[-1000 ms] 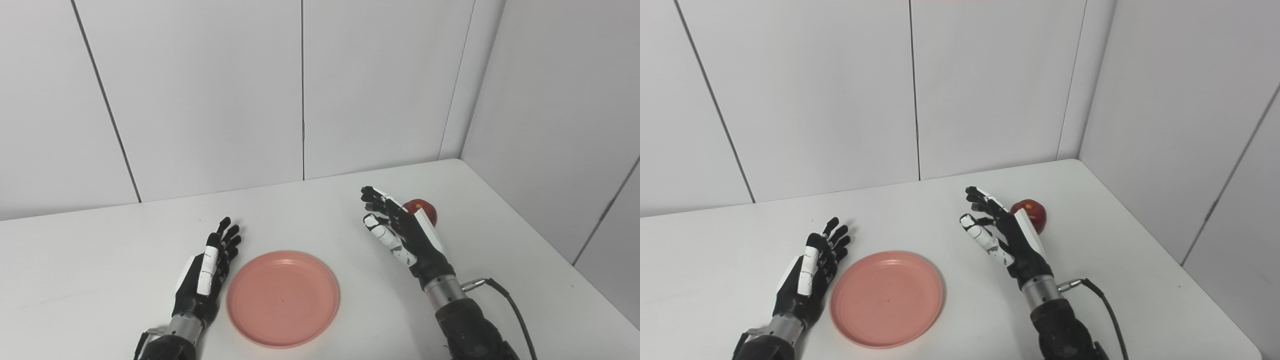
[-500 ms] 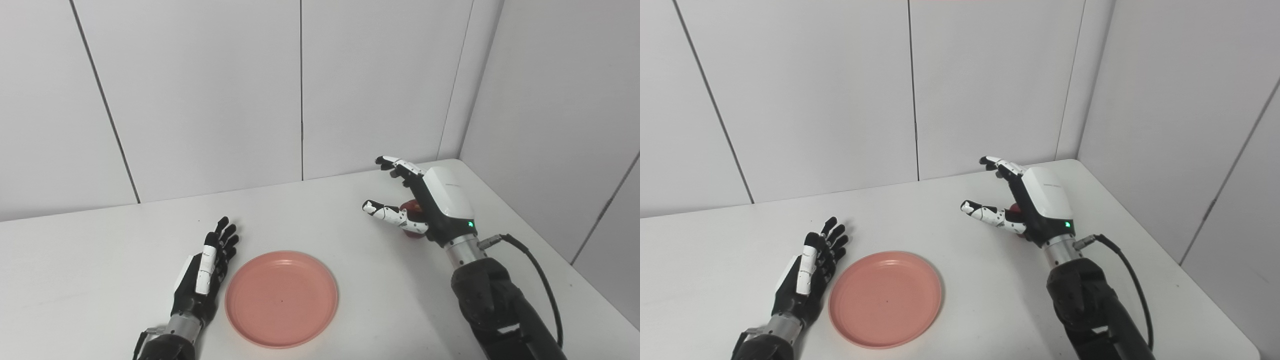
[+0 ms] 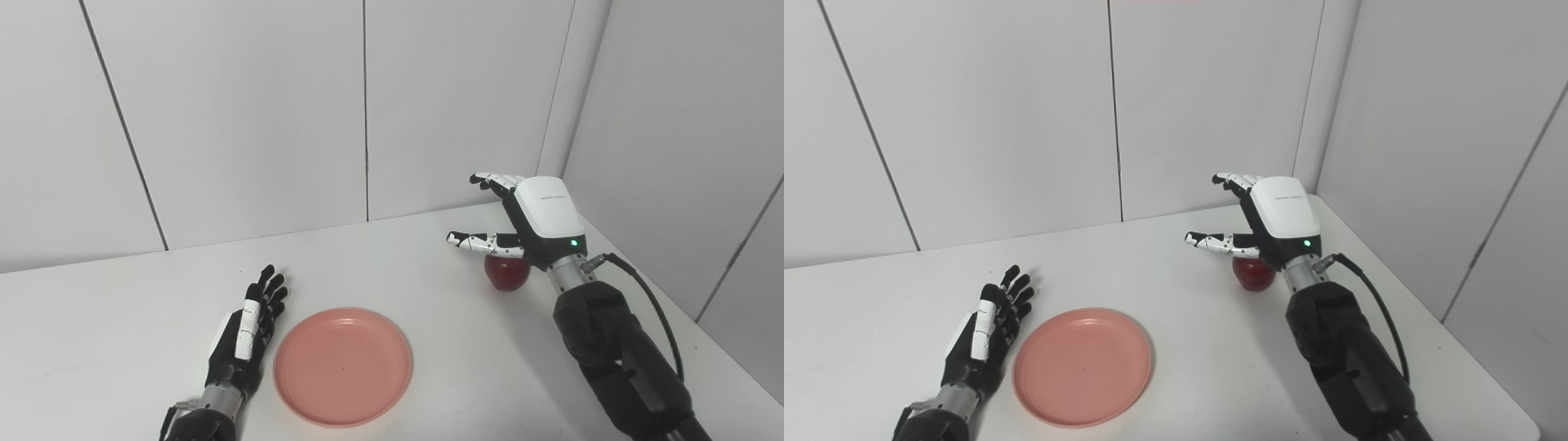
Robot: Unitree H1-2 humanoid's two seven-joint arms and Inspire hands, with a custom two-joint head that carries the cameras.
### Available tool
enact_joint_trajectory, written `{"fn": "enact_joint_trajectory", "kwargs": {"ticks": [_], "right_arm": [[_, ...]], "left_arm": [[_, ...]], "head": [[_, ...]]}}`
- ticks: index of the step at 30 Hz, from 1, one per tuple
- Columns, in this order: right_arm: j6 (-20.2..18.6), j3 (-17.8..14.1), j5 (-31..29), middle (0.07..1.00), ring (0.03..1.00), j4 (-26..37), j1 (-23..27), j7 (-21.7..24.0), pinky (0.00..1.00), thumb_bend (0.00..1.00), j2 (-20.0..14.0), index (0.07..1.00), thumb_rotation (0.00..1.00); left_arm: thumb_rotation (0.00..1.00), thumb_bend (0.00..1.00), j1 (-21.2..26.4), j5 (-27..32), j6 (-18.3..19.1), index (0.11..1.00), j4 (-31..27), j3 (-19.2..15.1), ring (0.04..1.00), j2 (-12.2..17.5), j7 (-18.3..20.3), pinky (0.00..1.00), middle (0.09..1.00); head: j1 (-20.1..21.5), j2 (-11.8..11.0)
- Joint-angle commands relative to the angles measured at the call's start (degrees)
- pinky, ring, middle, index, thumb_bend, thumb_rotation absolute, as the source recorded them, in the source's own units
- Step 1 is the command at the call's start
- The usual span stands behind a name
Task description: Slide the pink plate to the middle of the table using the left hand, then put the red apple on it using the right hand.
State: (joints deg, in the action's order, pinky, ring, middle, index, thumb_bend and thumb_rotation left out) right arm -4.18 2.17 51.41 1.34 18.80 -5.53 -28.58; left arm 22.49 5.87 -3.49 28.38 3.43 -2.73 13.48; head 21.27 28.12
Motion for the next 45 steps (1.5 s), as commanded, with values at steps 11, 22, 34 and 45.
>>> {"fn": "enact_joint_trajectory", "kwargs": {"ticks": [11,22,34,45], "right_arm": [[0.7,1.1,2.2,0.691,0.666,-7.8,4.5,-3.7,0.62,0.8,-4.2,0.691,0.87],[0.0,1.3,-0.4,0.712,0.675,-11.8,3.8,-3.9,0.61,0.81,-4.3,0.706,0.89],[-1.1,2.2,-1.4,0.743,0.699,-14.6,3.5,-3.8,0.63,0.8,-3.6,0.731,0.89],[-1.0,2.8,-1.5,0.729,0.684,-16.5,3.6,-4.2,0.63,0.8,-3.5,0.729,0.91]], "left_arm": [[0.99,0.88,-2.7,-0.1,0.8,0.987,1.7,0.1,0.972,0.7,0.2,1.0,0.984],[0.99,0.89,-2.7,0.0,0.6,0.988,1.9,0.1,0.976,0.6,0.2,1.0,0.984],[0.99,0.89,-2.7,-0.2,0.6,0.985,1.9,0.4,0.975,0.6,0.3,1.0,0.983],[0.98,0.9,-2.6,-0.2,0.6,0.982,2.2,0.5,0.97,0.6,0.2,1.0,0.982]], "head": [[-0.2,0.0],[-0.7,0.1],[-1.1,0.0],[-1.4,0.1]]}}
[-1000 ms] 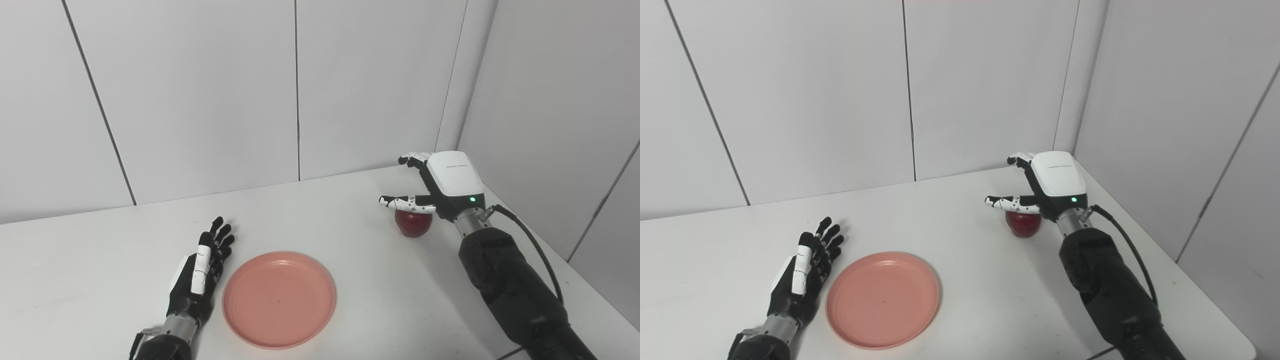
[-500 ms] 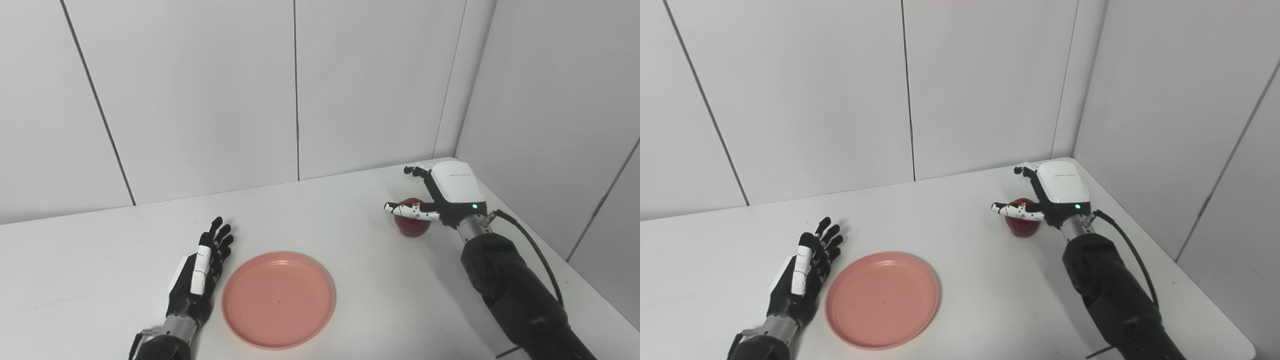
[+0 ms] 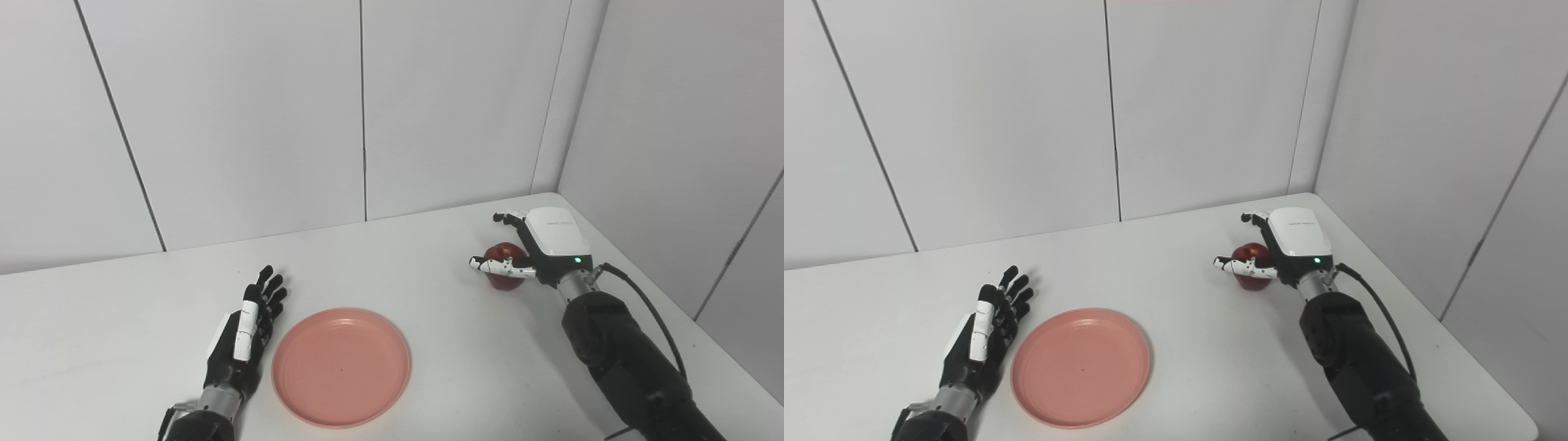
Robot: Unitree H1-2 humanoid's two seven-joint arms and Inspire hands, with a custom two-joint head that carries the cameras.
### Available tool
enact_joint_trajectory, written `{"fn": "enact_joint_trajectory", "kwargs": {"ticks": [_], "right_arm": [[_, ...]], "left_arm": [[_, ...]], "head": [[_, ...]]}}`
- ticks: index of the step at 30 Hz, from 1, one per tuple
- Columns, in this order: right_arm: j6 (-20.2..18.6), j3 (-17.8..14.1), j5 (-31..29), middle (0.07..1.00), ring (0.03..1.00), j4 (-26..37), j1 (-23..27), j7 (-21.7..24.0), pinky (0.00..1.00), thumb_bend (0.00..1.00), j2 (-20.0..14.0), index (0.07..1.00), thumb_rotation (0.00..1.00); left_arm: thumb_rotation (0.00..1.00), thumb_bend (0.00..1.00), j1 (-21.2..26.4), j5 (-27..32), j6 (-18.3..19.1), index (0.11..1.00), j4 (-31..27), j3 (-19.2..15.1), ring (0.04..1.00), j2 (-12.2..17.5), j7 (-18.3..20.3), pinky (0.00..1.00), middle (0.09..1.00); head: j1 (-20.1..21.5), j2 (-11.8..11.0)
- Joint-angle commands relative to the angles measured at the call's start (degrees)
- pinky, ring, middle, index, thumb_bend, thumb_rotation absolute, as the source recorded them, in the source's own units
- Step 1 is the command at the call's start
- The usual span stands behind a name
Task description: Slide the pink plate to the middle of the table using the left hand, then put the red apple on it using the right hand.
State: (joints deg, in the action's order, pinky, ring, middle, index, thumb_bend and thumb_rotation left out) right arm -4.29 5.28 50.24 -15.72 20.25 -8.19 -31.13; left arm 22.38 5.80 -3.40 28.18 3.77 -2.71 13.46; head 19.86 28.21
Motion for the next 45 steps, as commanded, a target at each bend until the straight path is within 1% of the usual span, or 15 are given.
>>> {"fn": "enact_joint_trajectory", "kwargs": {"ticks": [1,6,11,16,21,25,29,32,34,36,38,40,43,45], "right_arm": [[-0.8,-0.3,-0.4,0.727,0.682,0.3,2.2,-1.7,0.63,0.8,-0.9,0.728,0.91],[-0.4,-0.1,-0.6,0.726,0.682,-0.8,2.3,-2.2,0.63,0.81,-0.9,0.726,0.9],[-0.4,0.2,-1.1,0.723,0.68,-1.9,2.3,-1.5,0.64,0.8,-1.3,0.732,0.9],[-0.6,0.1,-1.5,0.726,0.681,-1.7,1.8,-1.5,0.63,0.8,-1.2,0.726,0.89],[-1.3,0.4,-1.8,0.732,0.689,-1.3,1.7,-0.7,0.64,0.8,-1.2,0.734,0.89],[-1.0,0.7,-2.1,0.735,0.692,-1.2,1.9,-0.7,0.64,0.8,-1.0,0.734,0.89],[-1.6,1.0,-2.1,0.734,0.674,-1.2,2.1,0.0,0.59,0.79,-1.0,0.736,0.91],[-1.9,1.0,-2.2,0.723,0.643,-1.1,2.1,0.4,0.52,0.78,-1.0,0.733,0.91],[-1.9,0.9,-2.6,0.72,0.631,-1.1,2.0,0.6,0.5,0.78,-0.9,0.73,0.91],[-1.9,0.9,-3.0,0.691,0.568,-1.2,1.9,0.6,0.44,0.78,-0.9,0.722,0.9],[-2.1,0.9,-3.2,0.658,0.52,-1.0,1.9,0.7,0.4,0.77,-1.0,0.712,0.88],[-2.1,1.0,-3.3,0.651,0.511,-1.1,1.9,0.6,0.4,0.77,-1.0,0.709,0.88],[-1.8,0.9,-3.5,0.618,0.477,-1.2,1.8,0.1,0.37,0.75,-0.9,0.688,0.85],[-2.4,0.9,-3.5,0.605,0.469,-1.0,1.8,0.6,0.36,0.75,-0.9,0.677,0.84]], "left_arm": [[0.98,0.9,-2.5,-0.2,0.5,0.983,2.3,0.2,0.971,0.6,0.2,1.0,0.983],[0.98,0.9,-2.3,-0.2,0.3,0.985,2.8,0.3,0.973,0.7,0.3,1.0,0.984],[0.97,0.91,-2.4,-0.2,0.7,0.978,2.6,0.4,0.974,0.6,0.2,1.0,0.981],[0.97,0.9,-2.6,-0.1,1.1,0.973,1.9,0.4,0.975,0.6,0.3,1.0,0.982],[0.97,0.89,-2.7,-0.4,1.3,0.97,1.6,0.6,0.971,0.7,0.1,1.0,0.979],[0.97,0.9,-2.6,-0.2,1.4,0.966,1.5,0.6,0.973,0.8,0.4,1.0,0.979],[0.96,0.91,-2.6,-0.4,1.3,0.962,1.6,0.8,0.969,0.8,0.2,1.0,0.978],[0.96,0.92,-2.6,-0.3,1.3,0.96,1.6,0.8,0.969,0.8,0.2,1.0,0.977],[0.97,0.91,-2.8,-0.3,1.6,0.96,1.3,0.8,0.97,0.7,0.1,1.0,0.977],[0.96,0.91,-2.8,-0.1,1.8,0.96,1.1,0.7,0.971,0.7,0.2,1.0,0.977],[0.96,0.91,-2.9,-0.2,1.7,0.959,1.0,0.8,0.97,0.7,0.3,1.0,0.977],[0.96,0.91,-2.9,-0.3,1.7,0.96,0.9,0.9,0.97,0.8,0.3,1.0,0.977],[0.96,0.9,-3.0,-0.1,1.8,0.958,0.9,0.9,0.968,0.8,0.3,1.0,0.977],[0.97,0.89,-2.9,-0.1,2.0,0.958,0.9,0.9,0.967,0.8,0.3,1.0,0.979]], "head": [[0.0,0.0],[-0.1,0.0],[-0.4,0.0],[-0.4,0.3],[-0.6,0.4],[-0.6,0.5],[-0.7,0.6],[-0.7,0.6],[-0.7,0.7],[-0.7,0.7],[-0.7,0.8],[-0.7,0.9],[-0.7,0.9],[-0.7,1.0]]}}
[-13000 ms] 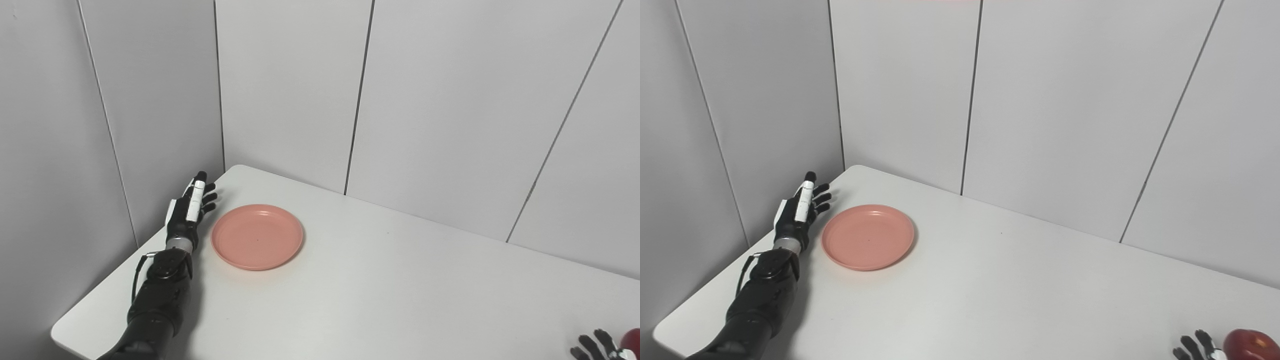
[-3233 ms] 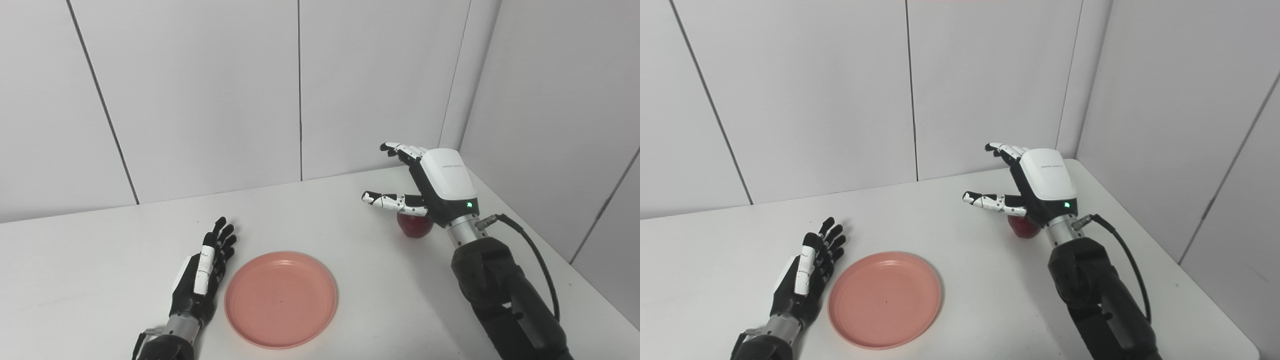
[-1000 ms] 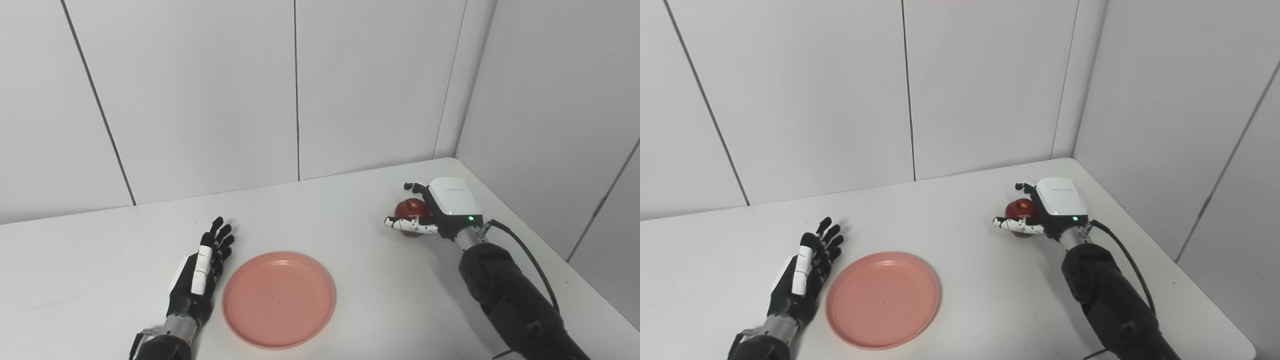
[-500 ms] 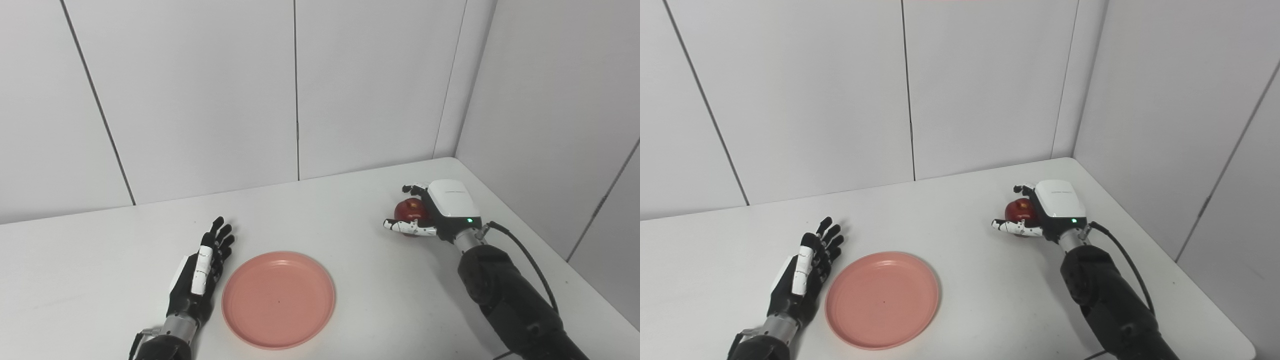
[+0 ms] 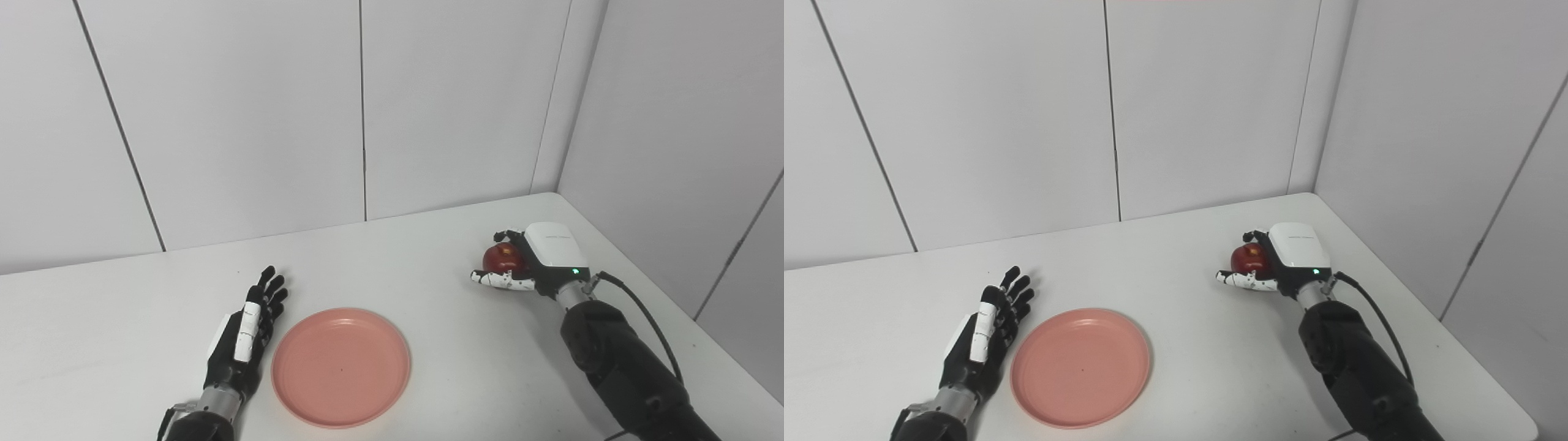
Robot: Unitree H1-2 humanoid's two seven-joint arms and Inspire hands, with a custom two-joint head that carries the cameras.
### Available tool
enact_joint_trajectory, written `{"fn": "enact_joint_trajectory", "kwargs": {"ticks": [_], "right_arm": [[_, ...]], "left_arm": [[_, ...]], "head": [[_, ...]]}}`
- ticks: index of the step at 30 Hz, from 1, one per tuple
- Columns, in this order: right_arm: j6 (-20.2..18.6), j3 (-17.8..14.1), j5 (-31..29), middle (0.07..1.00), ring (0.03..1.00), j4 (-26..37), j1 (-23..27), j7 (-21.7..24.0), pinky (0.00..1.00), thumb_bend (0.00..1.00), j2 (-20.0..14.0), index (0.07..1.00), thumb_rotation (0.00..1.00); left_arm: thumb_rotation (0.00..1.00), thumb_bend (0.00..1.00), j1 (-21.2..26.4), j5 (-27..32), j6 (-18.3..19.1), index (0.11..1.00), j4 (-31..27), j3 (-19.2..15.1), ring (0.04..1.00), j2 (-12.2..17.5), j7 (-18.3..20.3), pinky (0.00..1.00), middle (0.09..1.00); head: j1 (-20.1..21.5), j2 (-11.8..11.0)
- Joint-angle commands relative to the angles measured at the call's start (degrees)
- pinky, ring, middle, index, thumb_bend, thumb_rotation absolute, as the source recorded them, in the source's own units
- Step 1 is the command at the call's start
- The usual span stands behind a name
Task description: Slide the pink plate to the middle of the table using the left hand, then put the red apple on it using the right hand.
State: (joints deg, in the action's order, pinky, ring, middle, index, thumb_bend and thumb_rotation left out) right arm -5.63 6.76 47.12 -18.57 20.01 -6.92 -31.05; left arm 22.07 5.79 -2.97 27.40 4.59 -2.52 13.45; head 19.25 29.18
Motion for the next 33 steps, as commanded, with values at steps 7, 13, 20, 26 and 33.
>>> {"fn": "enact_joint_trajectory", "kwargs": {"ticks": [7,13,20,26,33], "right_arm": [[-1.9,-0.3,-0.6,0.523,0.424,2.1,2.1,0.4,0.33,0.71,-1.0,0.624,0.81],[-2.9,0.0,-0.5,0.473,0.382,2.2,2.1,1.1,0.3,0.68,-1.1,0.612,0.8],[-2.2,0.1,-1.4,0.441,0.353,1.6,2.2,0.9,0.28,0.62,-1.2,0.603,0.74],[-0.5,0.1,-2.9,0.337,0.242,0.1,2.4,-0.6,0.18,0.55,-1.2,0.576,0.52],[-0.9,0.7,-3.5,0.338,0.239,0.2,2.5,-1.0,0.17,0.55,-1.6,0.593,0.49]], "left_arm": [[0.97,0.9,-2.7,-0.2,1.6,0.954,1.7,0.1,0.965,0.7,0.3,1.0,0.976],[0.97,0.9,-2.7,0.0,1.7,0.95,1.7,0.1,0.963,0.7,0.3,1.0,0.976],[0.97,0.89,-2.7,0.0,1.9,0.948,1.5,0.2,0.965,0.8,0.5,1.0,0.979],[0.98,0.89,-2.7,0.1,1.9,0.946,1.3,0.2,0.966,0.7,0.5,1.0,0.979],[0.97,0.9,-2.6,0.0,2.0,0.942,1.3,0.2,0.964,0.7,0.4,1.0,0.976]], "head": [[-0.1,0.1],[-0.1,0.2],[-0.2,0.4],[-0.3,0.4],[-0.3,0.4]]}}
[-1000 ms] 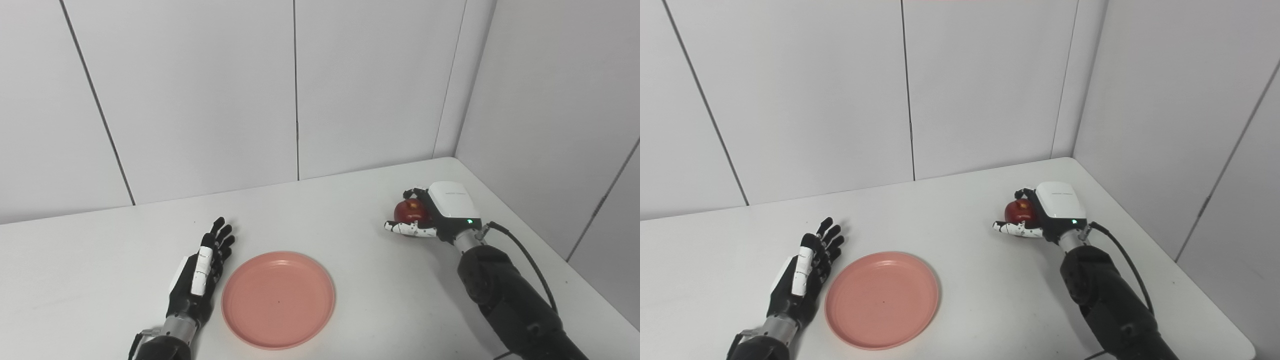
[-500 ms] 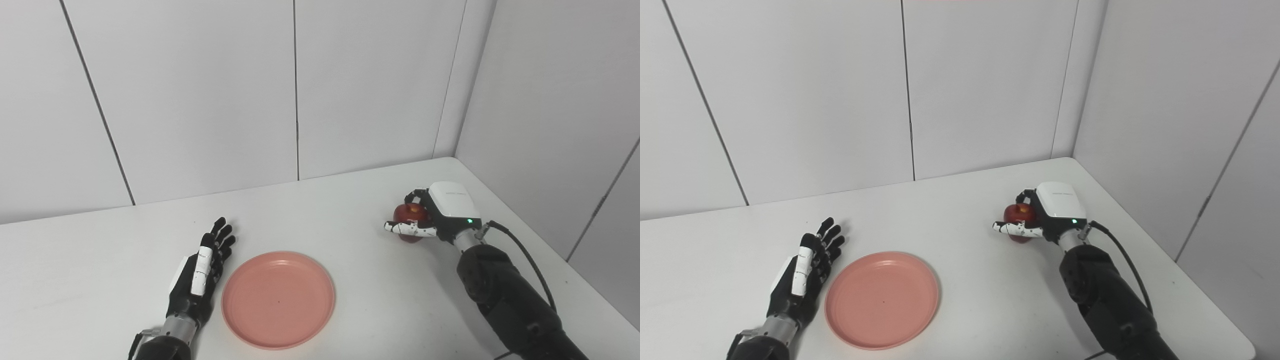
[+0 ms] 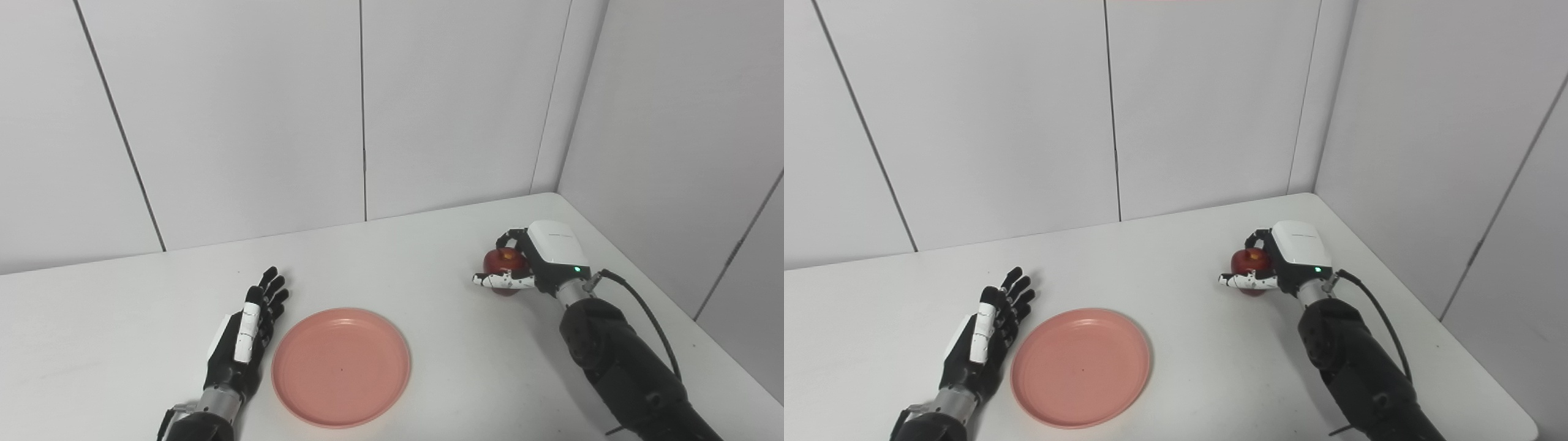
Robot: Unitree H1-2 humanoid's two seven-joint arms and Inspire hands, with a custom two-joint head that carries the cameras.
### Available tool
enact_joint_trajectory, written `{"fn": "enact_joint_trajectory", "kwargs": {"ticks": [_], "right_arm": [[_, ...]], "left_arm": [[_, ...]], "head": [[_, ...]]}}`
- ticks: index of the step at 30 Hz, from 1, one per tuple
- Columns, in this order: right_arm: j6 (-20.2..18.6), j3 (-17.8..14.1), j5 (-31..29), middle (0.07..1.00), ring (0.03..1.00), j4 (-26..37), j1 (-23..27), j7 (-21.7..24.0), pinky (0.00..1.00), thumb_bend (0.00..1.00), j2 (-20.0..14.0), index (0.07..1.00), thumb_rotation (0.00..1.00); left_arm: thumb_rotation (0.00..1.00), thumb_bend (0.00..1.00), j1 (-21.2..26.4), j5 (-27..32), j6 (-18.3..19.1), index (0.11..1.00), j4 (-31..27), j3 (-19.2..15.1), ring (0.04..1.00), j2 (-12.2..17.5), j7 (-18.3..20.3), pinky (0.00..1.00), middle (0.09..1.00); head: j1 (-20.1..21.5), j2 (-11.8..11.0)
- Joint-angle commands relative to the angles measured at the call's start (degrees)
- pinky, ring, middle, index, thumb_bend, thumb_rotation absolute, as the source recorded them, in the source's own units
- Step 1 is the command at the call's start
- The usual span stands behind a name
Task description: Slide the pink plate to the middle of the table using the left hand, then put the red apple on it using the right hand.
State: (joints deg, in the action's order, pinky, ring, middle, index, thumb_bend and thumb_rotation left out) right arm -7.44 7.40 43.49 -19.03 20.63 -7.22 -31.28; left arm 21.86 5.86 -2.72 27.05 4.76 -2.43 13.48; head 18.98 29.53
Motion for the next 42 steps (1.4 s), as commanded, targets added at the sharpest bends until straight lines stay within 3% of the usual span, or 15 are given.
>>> {"fn": "enact_joint_trajectory", "kwargs": {"ticks": [1,6,11,14,22,29,42], "right_arm": [[0.9,0.1,0.1,0.341,0.241,0.8,1.9,-0.6,0.18,0.55,-1.5,0.597,0.5],[1.3,0.4,0.3,0.339,0.241,2.9,1.9,-0.8,0.18,0.56,-1.9,0.586,0.54],[2.4,0.6,0.3,0.273,0.183,5.6,2.3,-1.4,0.13,0.57,-2.1,0.558,0.53],[2.4,0.8,0.2,0.271,0.177,8.0,2.7,-0.5,0.12,0.58,-2.0,0.555,0.57],[2.1,1.7,1.0,0.262,0.166,15.2,3.8,1.7,0.11,0.59,-0.8,0.575,0.57],[0.4,2.5,2.2,0.289,0.187,22.4,4.3,6.6,0.13,0.59,0.9,0.589,0.63],[4.1,4.9,2.3,0.315,0.208,26.0,4.3,8.6,0.14,0.58,4.2,0.557,0.56]], "left_arm": [[0.98,0.9,-2.4,-0.1,1.8,0.942,1.6,0.1,0.963,0.6,0.3,1.0,0.976],[0.98,0.89,-2.6,-0.1,2.3,0.939,1.1,0.1,0.963,0.6,0.3,1.0,0.975],[0.98,0.89,-2.5,0.0,2.2,0.938,1.4,0.2,0.967,0.5,0.4,1.0,0.981],[0.98,0.89,-2.5,-0.1,2.3,0.934,1.3,0.2,0.964,0.4,0.2,0.99,0.979],[0.97,0.91,-2.5,-0.3,2.1,0.928,1.4,0.3,0.967,0.1,-0.1,0.99,0.981],[0.97,0.93,-2.5,-0.7,1.5,0.931,1.9,0.8,0.972,-0.4,-0.1,0.99,0.985],[0.95,0.93,-2.4,-2.1,-0.2,0.963,3.3,1.3,0.966,-2.9,-2.7,0.99,0.976]], "head": [[0.0,0.0],[0.1,0.1],[0.0,0.1],[-0.1,0.0],[-0.8,0.1],[-3.8,0.0],[-11.7,0.4]]}}
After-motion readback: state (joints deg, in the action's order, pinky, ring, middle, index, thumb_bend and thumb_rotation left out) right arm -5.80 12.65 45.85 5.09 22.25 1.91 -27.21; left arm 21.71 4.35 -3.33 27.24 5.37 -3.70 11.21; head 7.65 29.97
